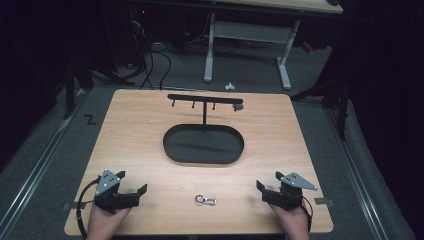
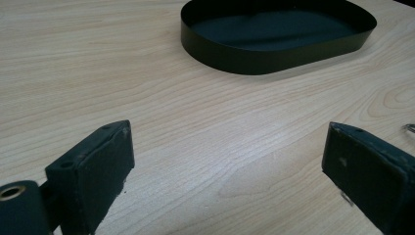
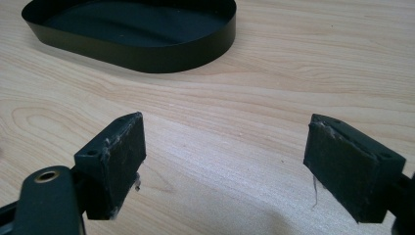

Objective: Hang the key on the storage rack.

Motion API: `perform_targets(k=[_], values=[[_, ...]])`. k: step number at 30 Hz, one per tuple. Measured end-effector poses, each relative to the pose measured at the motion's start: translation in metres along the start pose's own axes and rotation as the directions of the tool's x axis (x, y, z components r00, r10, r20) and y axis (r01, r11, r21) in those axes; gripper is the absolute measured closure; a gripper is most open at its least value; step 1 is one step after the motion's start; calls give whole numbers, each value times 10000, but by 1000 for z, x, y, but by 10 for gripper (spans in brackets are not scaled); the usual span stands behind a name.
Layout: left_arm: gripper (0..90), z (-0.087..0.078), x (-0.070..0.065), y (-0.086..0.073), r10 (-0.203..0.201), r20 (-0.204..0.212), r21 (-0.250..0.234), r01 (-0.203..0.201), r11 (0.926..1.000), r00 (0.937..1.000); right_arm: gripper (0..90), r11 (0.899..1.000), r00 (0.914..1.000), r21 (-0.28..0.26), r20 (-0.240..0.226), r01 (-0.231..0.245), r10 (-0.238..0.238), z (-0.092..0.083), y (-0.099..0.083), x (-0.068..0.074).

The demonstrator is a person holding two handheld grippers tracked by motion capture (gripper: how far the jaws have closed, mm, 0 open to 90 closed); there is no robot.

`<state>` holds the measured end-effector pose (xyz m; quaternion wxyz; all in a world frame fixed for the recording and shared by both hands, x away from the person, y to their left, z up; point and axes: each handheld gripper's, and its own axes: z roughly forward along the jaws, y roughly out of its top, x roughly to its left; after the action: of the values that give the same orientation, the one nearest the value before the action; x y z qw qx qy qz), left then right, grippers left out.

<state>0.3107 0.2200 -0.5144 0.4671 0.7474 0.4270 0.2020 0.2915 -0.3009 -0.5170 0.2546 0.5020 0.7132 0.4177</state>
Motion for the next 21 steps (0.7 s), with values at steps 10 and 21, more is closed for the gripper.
perform_targets(k=[10,21], values=[[58,0,-1,2,-145,124,-160,147,9998,9998,156,10000,10000,39,-4,-5,5,0,0,-2],[63,-9,-3,-1,22,266,-319,-14,9995,9996,156,9983,9906,350,-1300,472,-423,9,8,22]])
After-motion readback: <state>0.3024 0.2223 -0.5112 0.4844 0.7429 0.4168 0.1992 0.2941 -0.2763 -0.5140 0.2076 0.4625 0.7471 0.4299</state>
